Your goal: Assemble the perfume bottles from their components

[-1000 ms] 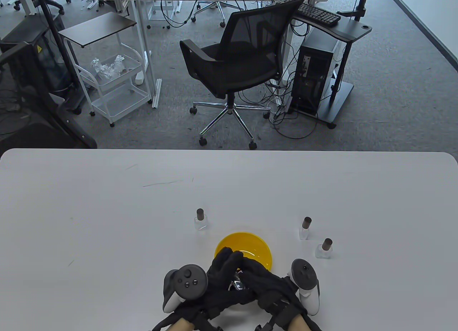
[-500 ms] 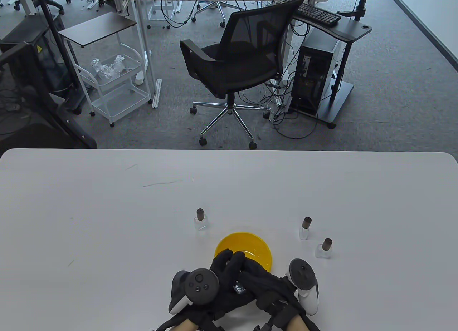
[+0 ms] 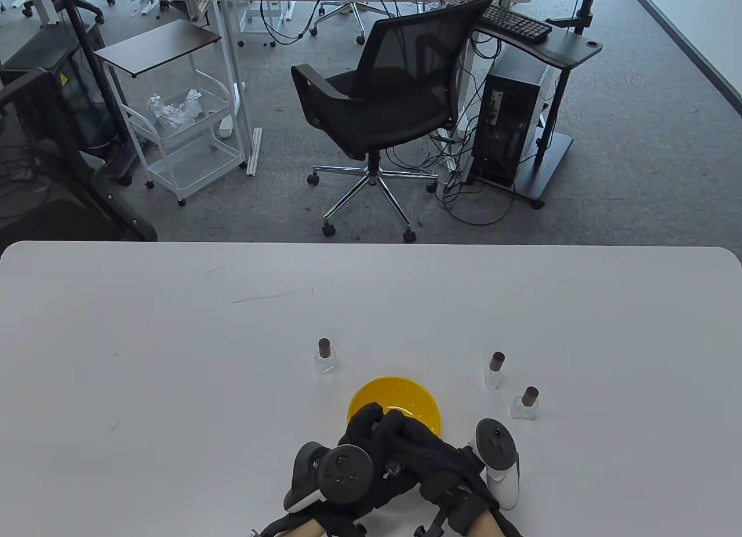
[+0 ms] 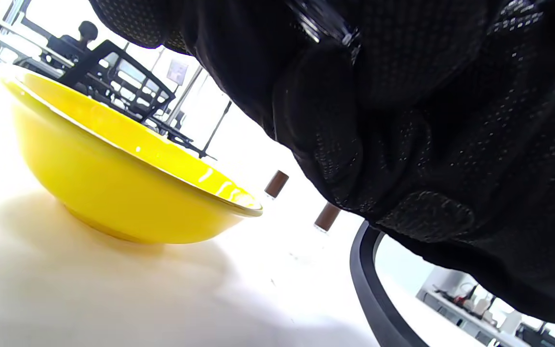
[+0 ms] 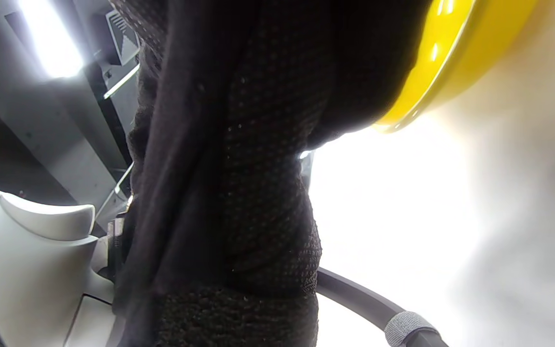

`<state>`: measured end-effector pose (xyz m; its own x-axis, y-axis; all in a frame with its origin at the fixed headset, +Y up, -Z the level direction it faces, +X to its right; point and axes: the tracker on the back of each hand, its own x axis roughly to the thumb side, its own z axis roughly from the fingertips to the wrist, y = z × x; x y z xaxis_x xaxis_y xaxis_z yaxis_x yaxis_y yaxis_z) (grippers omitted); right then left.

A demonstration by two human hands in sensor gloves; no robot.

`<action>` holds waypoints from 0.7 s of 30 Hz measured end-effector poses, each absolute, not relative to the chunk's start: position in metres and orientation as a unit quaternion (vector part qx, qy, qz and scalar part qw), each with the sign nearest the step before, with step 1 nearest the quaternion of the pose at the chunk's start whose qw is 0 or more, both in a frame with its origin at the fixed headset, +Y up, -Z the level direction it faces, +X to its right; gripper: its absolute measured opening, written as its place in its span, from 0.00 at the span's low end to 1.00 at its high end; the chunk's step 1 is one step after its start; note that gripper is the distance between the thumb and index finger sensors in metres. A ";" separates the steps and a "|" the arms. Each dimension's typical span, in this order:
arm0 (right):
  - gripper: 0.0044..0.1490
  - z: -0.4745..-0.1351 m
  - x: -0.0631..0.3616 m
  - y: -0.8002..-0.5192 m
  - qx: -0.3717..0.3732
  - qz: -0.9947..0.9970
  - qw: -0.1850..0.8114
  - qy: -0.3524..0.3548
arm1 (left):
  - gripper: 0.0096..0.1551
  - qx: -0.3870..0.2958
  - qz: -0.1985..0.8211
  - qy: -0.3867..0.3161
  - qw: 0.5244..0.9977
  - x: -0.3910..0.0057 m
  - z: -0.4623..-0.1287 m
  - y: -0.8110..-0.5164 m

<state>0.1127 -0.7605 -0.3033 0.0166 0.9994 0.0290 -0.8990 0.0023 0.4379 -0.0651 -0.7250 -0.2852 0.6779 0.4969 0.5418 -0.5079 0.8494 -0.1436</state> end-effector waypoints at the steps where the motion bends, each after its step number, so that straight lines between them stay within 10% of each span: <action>1: 0.40 -0.303 0.114 -0.761 0.169 0.682 0.696 0.148 | 0.56 0.011 0.278 -0.292 0.915 -0.065 -0.286 -0.724; 21: 0.45 -0.309 0.151 -0.737 0.138 0.748 0.649 0.030 | 0.56 0.086 0.264 -0.200 0.940 -0.107 -0.309 -0.688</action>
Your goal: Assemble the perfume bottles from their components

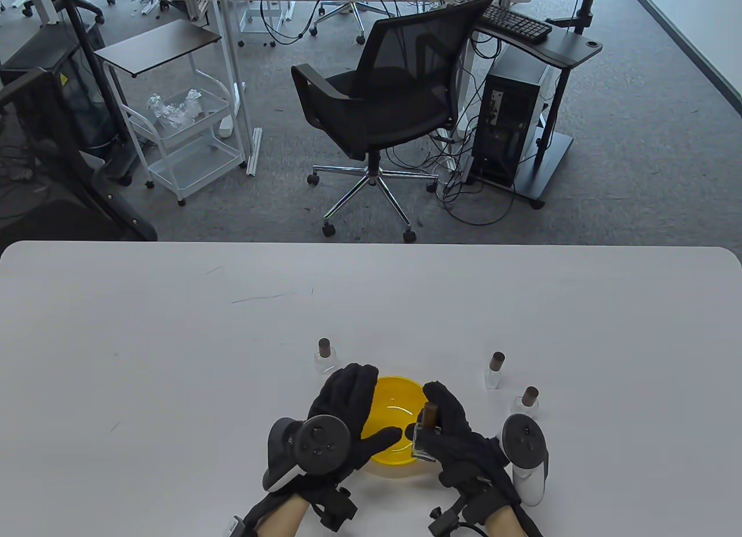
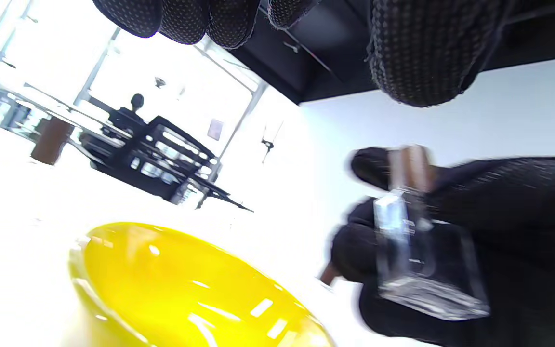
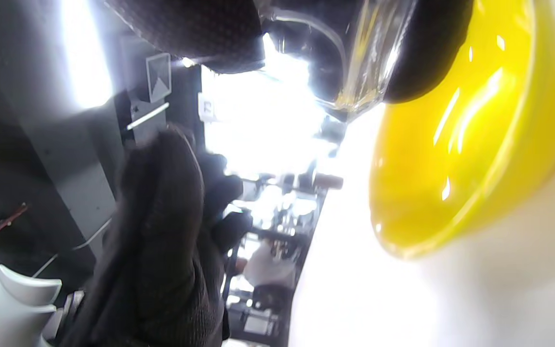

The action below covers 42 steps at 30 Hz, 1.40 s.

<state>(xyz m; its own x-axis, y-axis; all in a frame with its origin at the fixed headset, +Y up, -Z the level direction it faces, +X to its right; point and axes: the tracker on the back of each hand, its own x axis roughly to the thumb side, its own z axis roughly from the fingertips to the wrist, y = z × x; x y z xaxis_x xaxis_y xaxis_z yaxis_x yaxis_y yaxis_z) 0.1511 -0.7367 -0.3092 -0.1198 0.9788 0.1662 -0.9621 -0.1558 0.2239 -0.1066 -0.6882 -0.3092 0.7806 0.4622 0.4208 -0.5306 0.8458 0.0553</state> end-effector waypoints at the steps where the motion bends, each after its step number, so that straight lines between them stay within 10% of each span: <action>1: 0.42 -0.308 0.155 -0.733 0.131 0.762 0.634 0.002 | 0.56 0.088 0.263 -0.186 0.943 -0.112 -0.312 -0.690; 13: 0.36 -0.311 0.182 -0.706 0.058 0.895 0.417 -0.147 | 0.52 0.061 0.235 -0.108 0.964 -0.161 -0.321 -0.719; 42: 0.34 -0.405 0.142 -0.733 -0.013 0.987 0.162 -0.012 | 0.52 0.022 0.193 -0.084 0.977 -0.173 -0.321 -0.729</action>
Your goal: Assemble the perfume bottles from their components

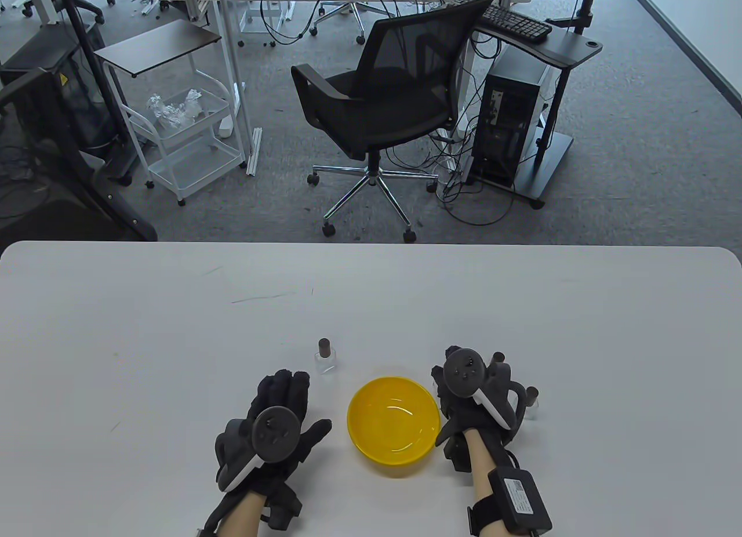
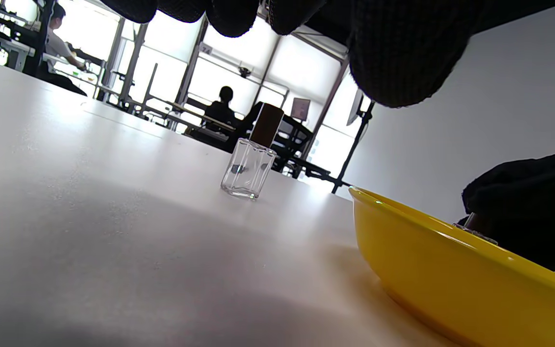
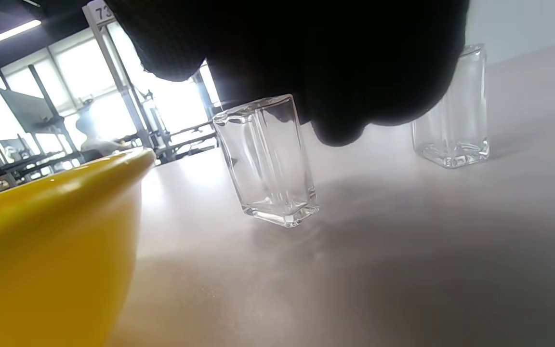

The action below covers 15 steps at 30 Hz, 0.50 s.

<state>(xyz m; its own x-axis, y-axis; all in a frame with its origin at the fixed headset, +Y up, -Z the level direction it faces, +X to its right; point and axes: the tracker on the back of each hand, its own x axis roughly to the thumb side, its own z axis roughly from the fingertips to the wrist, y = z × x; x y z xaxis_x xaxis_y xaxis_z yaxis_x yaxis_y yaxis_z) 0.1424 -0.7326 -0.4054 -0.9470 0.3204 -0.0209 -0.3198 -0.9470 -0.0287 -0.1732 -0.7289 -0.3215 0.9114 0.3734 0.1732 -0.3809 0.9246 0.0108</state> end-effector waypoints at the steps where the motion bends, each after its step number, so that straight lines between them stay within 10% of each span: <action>1: 0.34 -0.405 0.142 -0.734 -0.013 0.987 0.160 -0.011 | 0.52 0.022 0.193 -0.085 0.977 -0.173 -0.321 -0.729; 15: 0.42 -0.379 0.155 -0.709 0.011 0.988 0.140 -0.061 | 0.52 0.023 0.187 -0.086 0.978 -0.173 -0.321 -0.730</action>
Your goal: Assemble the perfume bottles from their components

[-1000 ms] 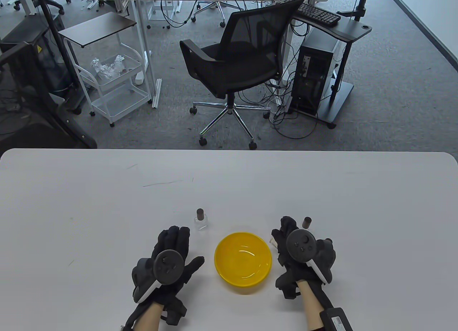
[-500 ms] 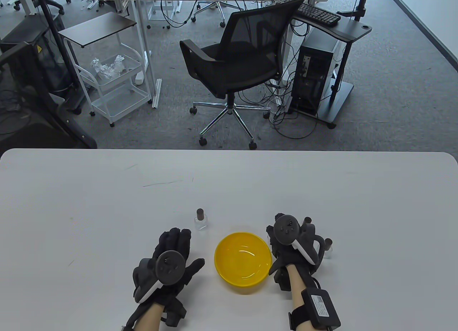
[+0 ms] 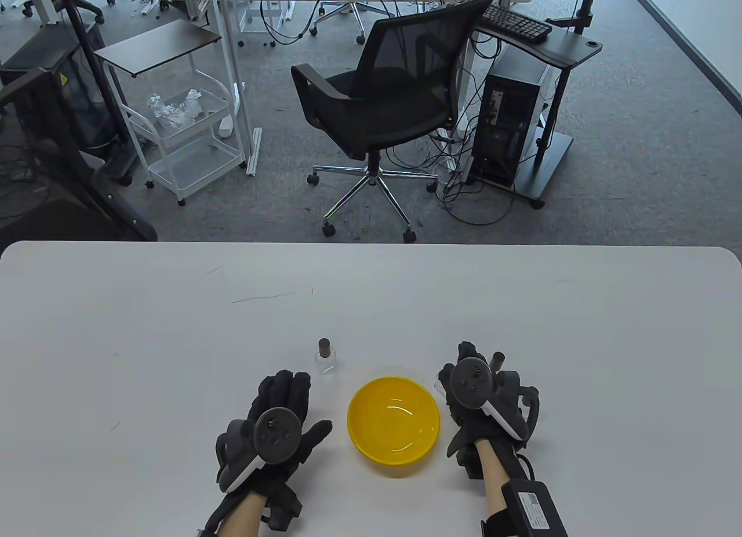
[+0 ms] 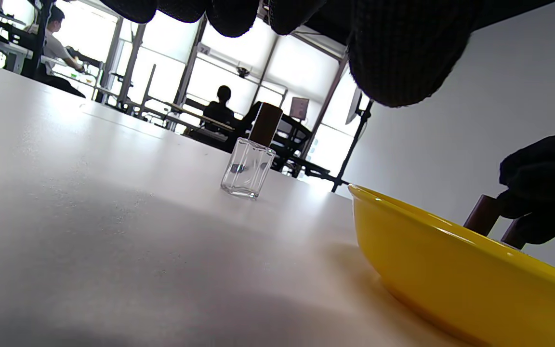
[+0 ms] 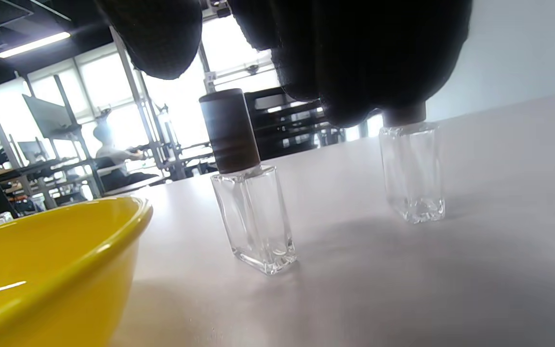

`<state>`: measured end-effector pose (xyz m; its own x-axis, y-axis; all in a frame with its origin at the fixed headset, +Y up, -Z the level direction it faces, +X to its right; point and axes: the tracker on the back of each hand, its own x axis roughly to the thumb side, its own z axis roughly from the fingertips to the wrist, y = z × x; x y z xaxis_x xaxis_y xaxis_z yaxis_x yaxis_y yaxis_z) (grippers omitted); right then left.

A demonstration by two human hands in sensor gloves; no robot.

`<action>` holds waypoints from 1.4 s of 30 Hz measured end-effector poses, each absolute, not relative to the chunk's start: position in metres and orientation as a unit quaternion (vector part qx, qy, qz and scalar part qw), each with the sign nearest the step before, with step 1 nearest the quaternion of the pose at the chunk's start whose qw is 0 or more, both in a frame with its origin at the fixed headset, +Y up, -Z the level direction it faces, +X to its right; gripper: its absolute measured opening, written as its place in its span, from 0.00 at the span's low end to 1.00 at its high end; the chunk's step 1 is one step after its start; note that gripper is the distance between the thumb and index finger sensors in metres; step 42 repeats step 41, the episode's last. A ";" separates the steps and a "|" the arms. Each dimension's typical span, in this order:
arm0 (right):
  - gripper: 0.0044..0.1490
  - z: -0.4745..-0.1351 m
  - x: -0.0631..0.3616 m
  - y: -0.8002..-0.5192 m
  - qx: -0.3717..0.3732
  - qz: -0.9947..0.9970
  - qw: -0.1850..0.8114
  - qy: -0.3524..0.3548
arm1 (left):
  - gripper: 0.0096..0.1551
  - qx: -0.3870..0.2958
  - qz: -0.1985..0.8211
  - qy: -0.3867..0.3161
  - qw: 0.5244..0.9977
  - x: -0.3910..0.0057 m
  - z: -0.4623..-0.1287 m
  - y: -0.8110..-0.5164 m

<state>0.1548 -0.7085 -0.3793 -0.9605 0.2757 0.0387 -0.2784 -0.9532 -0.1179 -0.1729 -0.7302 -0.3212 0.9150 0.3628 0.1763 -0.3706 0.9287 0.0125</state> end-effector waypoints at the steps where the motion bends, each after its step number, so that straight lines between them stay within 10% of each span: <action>1: 0.42 -0.376 0.156 -0.706 0.013 0.988 0.140 -0.068 | 0.52 0.023 0.186 -0.085 0.978 -0.173 -0.321 -0.730; 15: 0.43 -0.325 0.167 -0.693 0.041 0.977 0.144 -0.149 | 0.50 0.024 0.165 -0.090 0.982 -0.169 -0.318 -0.731; 28: 0.48 -0.311 0.173 -0.757 0.039 0.988 0.146 -0.037 | 0.51 -0.008 0.135 -0.083 0.987 -0.165 -0.319 -0.739; 42: 0.48 -0.309 0.174 -0.763 0.043 0.988 0.149 -0.023 | 0.52 -0.023 0.121 -0.077 0.989 -0.166 -0.322 -0.743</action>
